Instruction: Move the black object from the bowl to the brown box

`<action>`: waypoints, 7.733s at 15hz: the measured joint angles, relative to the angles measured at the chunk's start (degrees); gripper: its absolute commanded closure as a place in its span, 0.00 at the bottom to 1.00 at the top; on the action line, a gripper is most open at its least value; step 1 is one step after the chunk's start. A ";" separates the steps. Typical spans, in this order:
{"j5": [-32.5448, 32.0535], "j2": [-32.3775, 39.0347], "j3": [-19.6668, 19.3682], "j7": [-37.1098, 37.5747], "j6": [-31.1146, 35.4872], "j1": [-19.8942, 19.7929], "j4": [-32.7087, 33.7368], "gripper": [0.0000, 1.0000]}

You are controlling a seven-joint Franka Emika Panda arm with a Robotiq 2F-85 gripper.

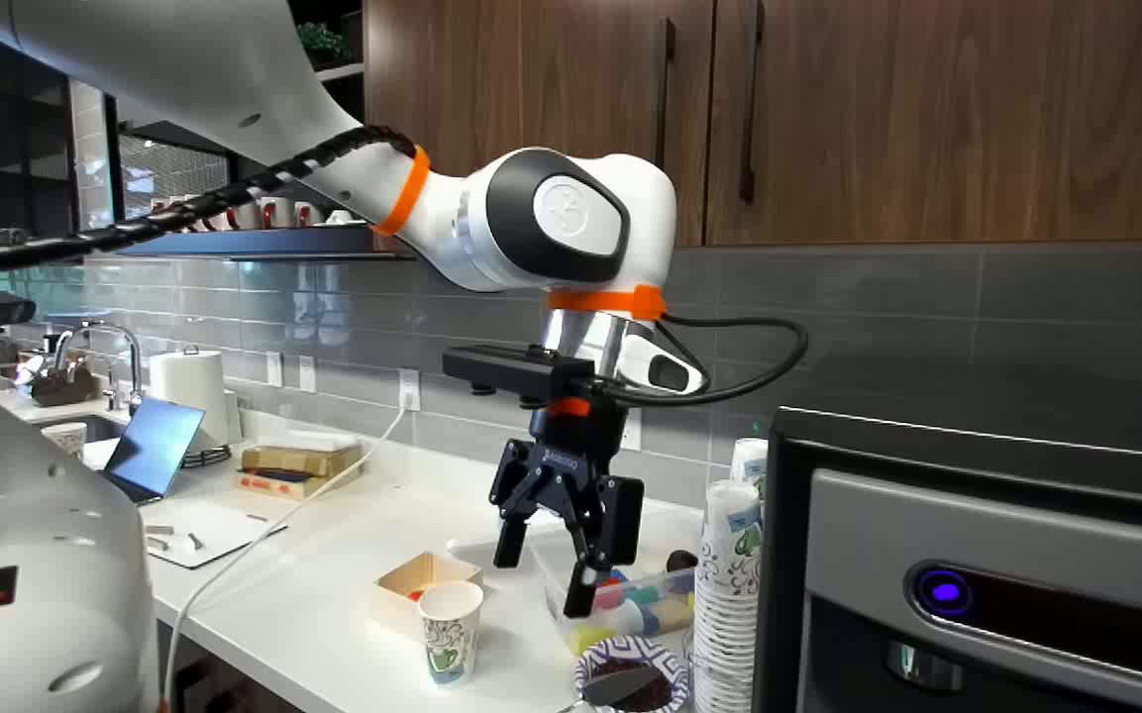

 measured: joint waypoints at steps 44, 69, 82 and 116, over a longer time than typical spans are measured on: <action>10.81 61.77 10.93 -5.61 38.75 9.73 45.90 0.00; 11.67 86.12 14.09 -0.75 42.75 10.30 71.01 0.00; 11.67 89.50 13.48 1.78 47.39 10.33 72.61 0.93; -13.58 52.61 6.48 20.46 36.27 26.32 27.13 0.93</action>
